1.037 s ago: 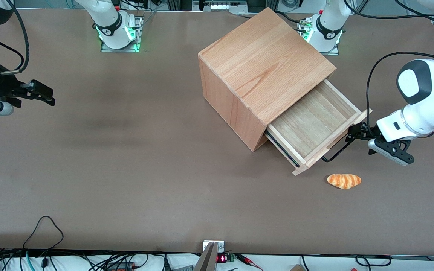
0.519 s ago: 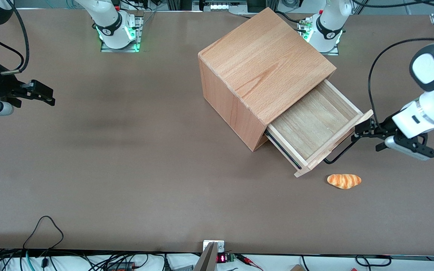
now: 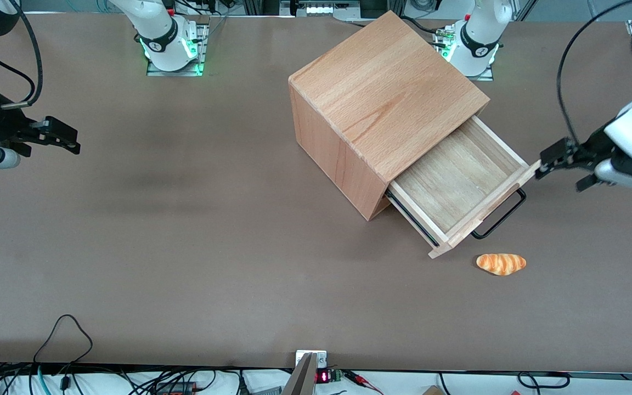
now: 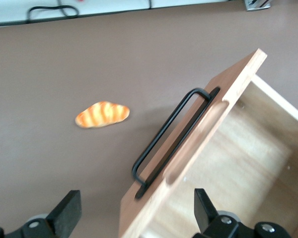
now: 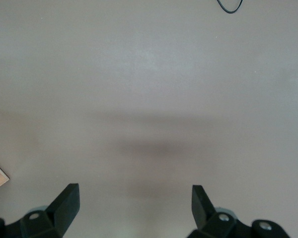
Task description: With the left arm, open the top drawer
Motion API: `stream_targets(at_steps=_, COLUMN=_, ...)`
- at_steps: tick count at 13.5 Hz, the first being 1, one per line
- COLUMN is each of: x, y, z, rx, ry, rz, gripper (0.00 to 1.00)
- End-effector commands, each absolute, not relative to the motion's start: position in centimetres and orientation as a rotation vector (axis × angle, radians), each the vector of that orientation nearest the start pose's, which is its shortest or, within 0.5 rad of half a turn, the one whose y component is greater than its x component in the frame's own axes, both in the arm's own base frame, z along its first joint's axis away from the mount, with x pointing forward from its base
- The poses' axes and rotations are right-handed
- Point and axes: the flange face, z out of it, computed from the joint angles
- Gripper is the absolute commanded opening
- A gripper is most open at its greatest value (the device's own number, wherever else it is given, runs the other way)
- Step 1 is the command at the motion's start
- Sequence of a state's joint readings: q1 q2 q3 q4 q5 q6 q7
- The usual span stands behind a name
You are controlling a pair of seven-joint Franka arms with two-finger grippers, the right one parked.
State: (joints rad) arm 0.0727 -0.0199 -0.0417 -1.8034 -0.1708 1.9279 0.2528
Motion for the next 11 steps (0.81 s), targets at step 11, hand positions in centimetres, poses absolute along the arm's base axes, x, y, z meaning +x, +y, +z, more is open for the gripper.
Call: stream_targets(at_steps=11, x=51.3, y=4.7, z=61.3, rx=-3.136, ry=0.009, rz=-0.155, gripper=1.00)
